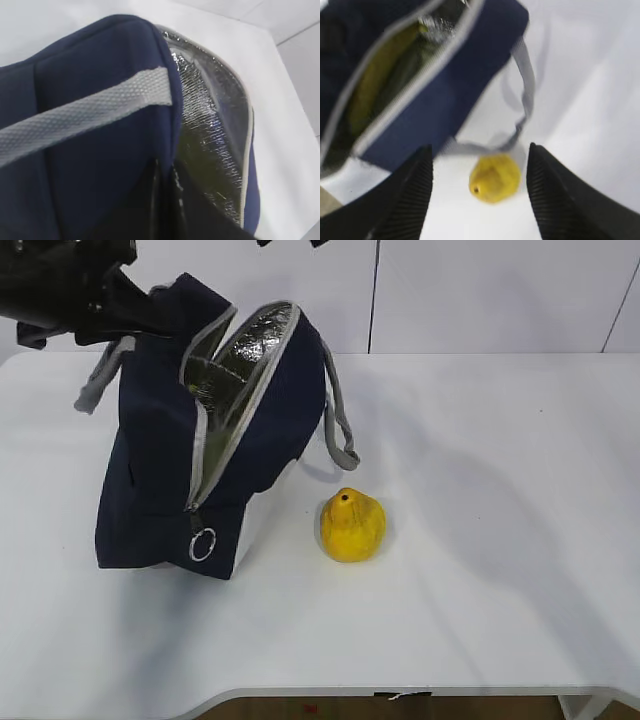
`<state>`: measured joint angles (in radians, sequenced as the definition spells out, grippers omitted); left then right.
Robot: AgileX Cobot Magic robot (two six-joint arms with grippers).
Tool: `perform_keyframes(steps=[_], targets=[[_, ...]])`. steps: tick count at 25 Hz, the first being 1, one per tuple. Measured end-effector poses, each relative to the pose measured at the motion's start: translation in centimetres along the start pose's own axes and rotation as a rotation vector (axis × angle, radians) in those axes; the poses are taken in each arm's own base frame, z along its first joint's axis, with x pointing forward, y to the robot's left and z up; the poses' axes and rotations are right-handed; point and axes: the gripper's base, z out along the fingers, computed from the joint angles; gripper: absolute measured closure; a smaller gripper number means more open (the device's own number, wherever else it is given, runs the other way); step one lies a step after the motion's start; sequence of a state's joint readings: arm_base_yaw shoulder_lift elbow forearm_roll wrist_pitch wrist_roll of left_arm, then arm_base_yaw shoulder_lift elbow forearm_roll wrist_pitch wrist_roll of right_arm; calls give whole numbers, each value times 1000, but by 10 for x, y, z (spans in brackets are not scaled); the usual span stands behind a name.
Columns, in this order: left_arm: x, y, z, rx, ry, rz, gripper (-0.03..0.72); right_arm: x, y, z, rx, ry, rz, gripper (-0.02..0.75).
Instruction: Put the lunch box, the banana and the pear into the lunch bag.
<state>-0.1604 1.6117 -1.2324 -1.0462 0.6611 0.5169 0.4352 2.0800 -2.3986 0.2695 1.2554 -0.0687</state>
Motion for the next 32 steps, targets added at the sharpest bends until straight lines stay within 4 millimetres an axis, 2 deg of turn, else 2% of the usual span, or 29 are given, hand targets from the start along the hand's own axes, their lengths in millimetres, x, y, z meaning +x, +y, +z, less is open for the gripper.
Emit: perform_keyframes(steps=[5, 11, 21, 25, 32], targets=[[0, 2, 0, -25, 5, 31, 693, 22, -3, -19, 80, 80, -8, 262], [2, 6, 0, -65, 23, 88, 693, 60, -5, -23, 113, 209, 8, 262], [2, 8, 0, -84, 31, 115, 693, 112, -13, 12, 77, 427, 37, 262], [2, 8, 0, -84, 31, 115, 693, 122, -14, 18, 62, 466, -5, 262], [2, 8, 0, -84, 31, 115, 693, 127, -16, 33, 10, 499, -113, 262]])
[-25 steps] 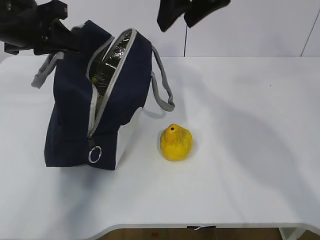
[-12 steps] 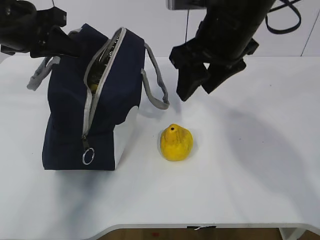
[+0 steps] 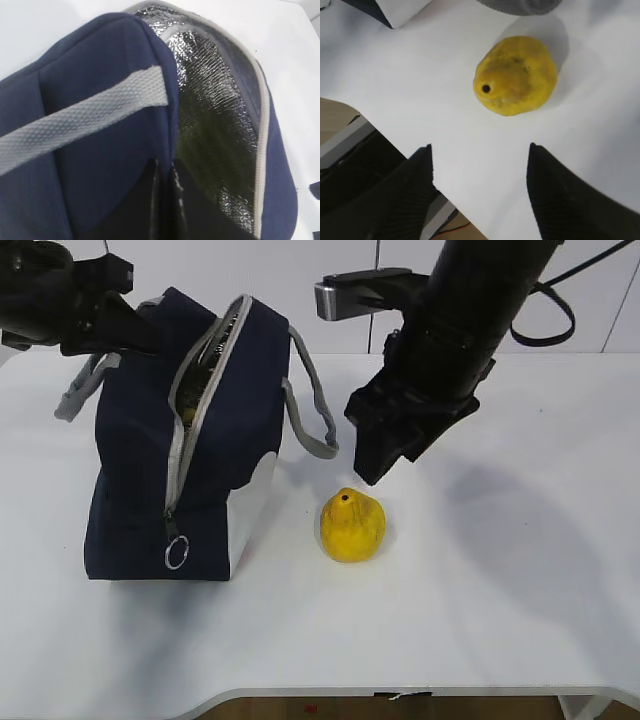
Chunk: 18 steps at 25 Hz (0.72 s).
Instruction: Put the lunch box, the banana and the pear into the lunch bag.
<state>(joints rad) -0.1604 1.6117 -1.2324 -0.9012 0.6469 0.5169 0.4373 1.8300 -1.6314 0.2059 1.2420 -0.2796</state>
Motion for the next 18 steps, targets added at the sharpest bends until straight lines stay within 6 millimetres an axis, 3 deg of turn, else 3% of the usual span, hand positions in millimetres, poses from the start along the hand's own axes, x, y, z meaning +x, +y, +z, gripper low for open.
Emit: perform_keyframes(steps=[18], targets=[[-3, 3, 1, -29, -35, 7, 693, -17, 1, 44, 14, -20, -115, 261]])
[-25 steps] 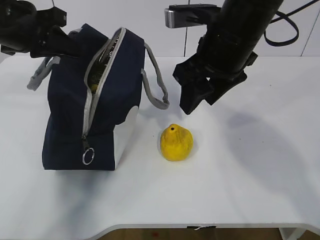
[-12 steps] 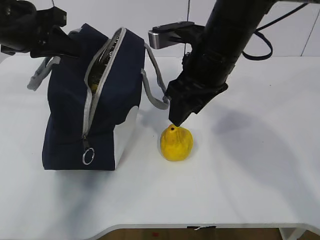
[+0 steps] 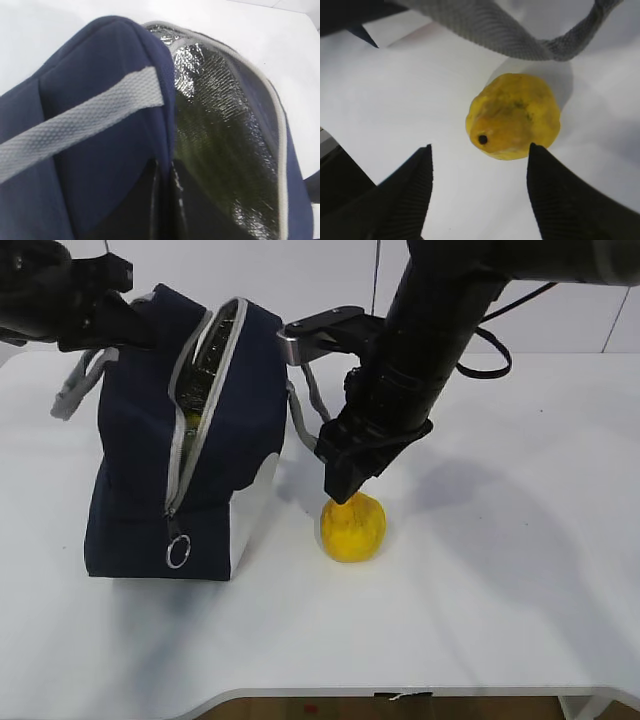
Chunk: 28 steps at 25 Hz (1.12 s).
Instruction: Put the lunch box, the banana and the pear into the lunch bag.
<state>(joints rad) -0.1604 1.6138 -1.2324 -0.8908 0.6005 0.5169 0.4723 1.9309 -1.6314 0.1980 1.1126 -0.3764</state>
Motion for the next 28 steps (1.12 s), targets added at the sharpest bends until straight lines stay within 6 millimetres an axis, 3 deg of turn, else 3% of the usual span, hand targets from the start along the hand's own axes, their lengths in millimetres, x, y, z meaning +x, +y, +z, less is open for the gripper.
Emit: perform_keyframes(steps=[28], targets=[[2, 9, 10, -35, 7, 6, 693, -7, -8, 36, -2, -6, -80, 258]])
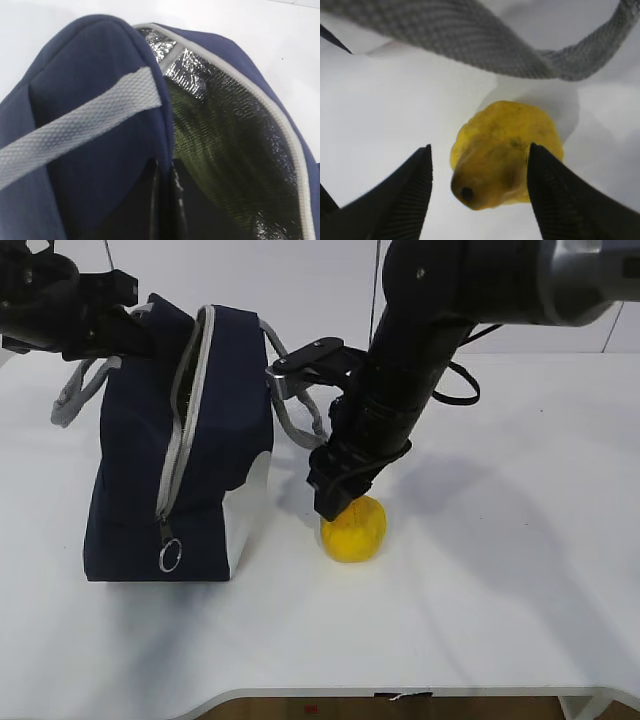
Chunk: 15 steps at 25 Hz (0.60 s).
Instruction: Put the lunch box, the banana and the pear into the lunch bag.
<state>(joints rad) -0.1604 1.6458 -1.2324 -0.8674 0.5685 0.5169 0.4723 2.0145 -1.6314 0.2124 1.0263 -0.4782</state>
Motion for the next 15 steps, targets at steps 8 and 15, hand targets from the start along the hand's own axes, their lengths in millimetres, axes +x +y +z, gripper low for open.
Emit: perform_keyframes(steps=[8, 15], targets=[[0, 0, 0, 0, 0, 0, 693, 0, -4, 10, 16, 11, -10, 258], [0, 0, 0, 0, 0, 0, 693, 1, -5, 12, 25, 19, -18, 336]])
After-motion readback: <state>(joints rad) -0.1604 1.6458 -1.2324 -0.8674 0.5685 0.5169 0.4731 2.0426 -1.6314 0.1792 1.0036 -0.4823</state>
